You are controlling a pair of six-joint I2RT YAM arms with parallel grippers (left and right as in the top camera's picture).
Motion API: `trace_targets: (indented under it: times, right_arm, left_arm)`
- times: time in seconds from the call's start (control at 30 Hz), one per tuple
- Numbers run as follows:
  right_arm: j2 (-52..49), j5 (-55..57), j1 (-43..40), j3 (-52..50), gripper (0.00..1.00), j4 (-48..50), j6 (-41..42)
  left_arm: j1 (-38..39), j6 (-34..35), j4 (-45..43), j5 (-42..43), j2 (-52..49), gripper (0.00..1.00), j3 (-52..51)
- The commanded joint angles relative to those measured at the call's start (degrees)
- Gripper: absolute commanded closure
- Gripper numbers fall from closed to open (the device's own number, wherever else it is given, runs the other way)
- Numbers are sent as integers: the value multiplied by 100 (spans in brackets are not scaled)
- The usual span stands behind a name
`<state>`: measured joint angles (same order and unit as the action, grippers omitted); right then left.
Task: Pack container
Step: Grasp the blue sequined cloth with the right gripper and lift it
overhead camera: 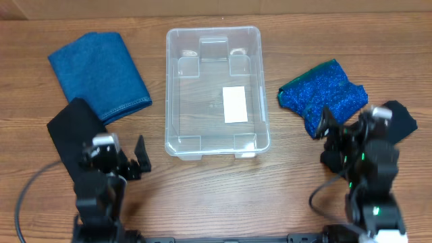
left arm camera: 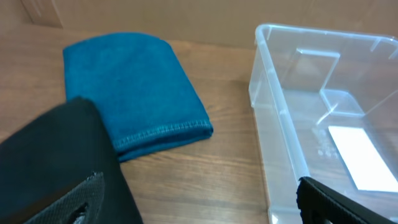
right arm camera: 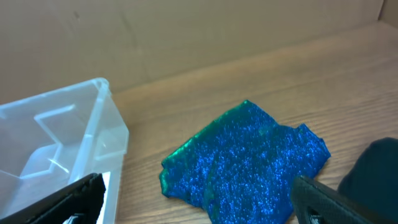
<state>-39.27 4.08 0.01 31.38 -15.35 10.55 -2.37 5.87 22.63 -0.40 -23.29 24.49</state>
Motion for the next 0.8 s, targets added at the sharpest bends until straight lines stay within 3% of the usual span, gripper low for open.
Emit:
trace_targets:
  times: [0.0,0.2,0.3,0.43,0.77]
  right_arm:
    - [-1405,-291,-168,1506,0,-673,39]
    - [-3567,-1875,-1163,3620,0,-2435,39]
    - [-4164,-2494,-1604,4050,0,-2822,39]
    - [-4658,-2437,-2006,4061,0,-2826,37]
    - [-6081,-1438,-2116,4059,0,-3357,452]
  left_arm:
    - [-50,-289,485,4,-1353,0,1274]
    - [-50,-286,2002,11,-3217,0,3130]
    - [-50,-286,2575,140,-3834,0,3755]
    - [-50,-284,2761,551,-4249,0,4063]
    - [-50,-289,2767,555,-4299,0,4061]
